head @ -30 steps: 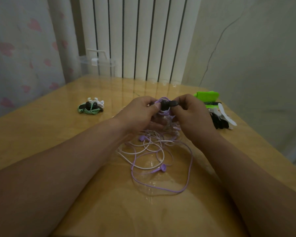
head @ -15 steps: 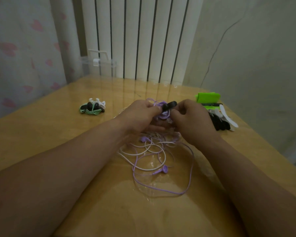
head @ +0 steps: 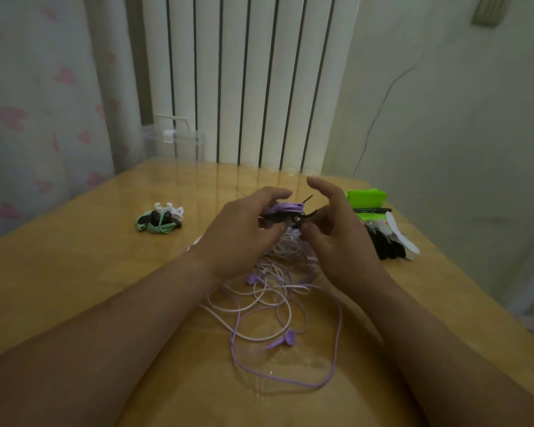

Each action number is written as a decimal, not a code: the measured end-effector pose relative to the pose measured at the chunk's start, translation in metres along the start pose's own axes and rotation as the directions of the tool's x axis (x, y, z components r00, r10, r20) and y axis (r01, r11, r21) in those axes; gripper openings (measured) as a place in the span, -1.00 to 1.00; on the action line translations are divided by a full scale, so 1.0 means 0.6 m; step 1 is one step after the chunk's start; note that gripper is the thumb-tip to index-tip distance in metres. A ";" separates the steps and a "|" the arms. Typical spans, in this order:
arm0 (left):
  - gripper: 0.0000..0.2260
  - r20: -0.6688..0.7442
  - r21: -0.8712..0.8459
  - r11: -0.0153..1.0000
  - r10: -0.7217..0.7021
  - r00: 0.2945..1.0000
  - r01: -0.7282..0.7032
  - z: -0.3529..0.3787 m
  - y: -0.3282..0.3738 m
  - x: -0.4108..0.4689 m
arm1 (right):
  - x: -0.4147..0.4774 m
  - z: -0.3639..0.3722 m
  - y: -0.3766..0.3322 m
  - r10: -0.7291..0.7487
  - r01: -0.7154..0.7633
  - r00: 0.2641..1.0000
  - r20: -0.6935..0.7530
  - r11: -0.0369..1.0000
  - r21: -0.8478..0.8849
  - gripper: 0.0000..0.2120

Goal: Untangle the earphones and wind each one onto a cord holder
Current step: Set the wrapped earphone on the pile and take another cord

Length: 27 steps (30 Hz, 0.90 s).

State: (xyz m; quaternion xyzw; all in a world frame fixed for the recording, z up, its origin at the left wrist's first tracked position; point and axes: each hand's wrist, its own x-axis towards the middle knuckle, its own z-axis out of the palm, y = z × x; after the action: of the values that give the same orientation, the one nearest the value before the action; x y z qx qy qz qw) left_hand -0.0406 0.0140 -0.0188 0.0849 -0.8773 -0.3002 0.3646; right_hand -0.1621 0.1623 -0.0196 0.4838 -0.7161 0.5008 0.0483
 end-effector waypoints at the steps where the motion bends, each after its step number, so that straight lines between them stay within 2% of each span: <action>1: -0.50 -0.012 0.025 1.000 0.014 1.000 -0.014 0.000 0.001 -0.002 | -0.001 -0.001 0.000 -0.032 0.032 0.999 0.002 0.999 -0.020 -0.45; 3: -0.48 -0.048 0.044 0.997 0.058 0.997 -0.056 0.000 0.004 -0.001 | 0.000 -0.002 -0.001 -0.070 0.069 0.998 -0.011 0.997 -0.027 -0.59; 5: -0.60 -0.090 0.052 0.993 0.112 0.990 -0.108 0.000 0.005 0.001 | 0.001 -0.001 -0.002 -0.101 0.100 0.994 -0.048 0.995 -0.012 -0.70; 8: -0.73 -0.157 0.043 0.985 0.174 0.972 -0.169 -0.001 0.009 0.003 | 0.004 -0.001 -0.003 -0.169 0.165 0.979 -0.112 0.985 -0.043 -0.75; 15: -0.64 -0.237 0.036 0.968 0.248 0.939 -0.246 -0.001 0.016 0.004 | 0.010 -0.004 0.002 -0.305 0.281 0.935 -0.182 0.948 -0.148 -0.81; 19: -0.40 -0.185 0.064 0.958 0.288 0.940 -0.281 0.000 0.012 0.005 | 0.011 -0.009 0.000 -0.371 0.329 0.906 -0.204 0.920 -0.213 -0.76; 23: -0.61 -0.229 0.175 0.916 0.395 0.890 -0.362 0.001 0.012 0.007 | 0.011 -0.008 -0.005 -0.412 0.358 0.885 -0.215 0.900 -0.249 -0.71; 27: -0.66 -0.203 0.168 0.919 0.387 0.900 -0.357 0.002 0.011 0.007 | 0.011 -0.005 -0.004 -0.343 0.303 0.916 -0.209 0.932 -0.200 -0.78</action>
State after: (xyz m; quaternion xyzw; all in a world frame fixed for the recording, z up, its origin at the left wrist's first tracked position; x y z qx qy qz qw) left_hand -0.0444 0.0181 -0.0133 -0.0270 -0.8459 -0.1567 0.5091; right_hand -0.1652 0.1604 -0.0130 0.5257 -0.6535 0.4804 0.2564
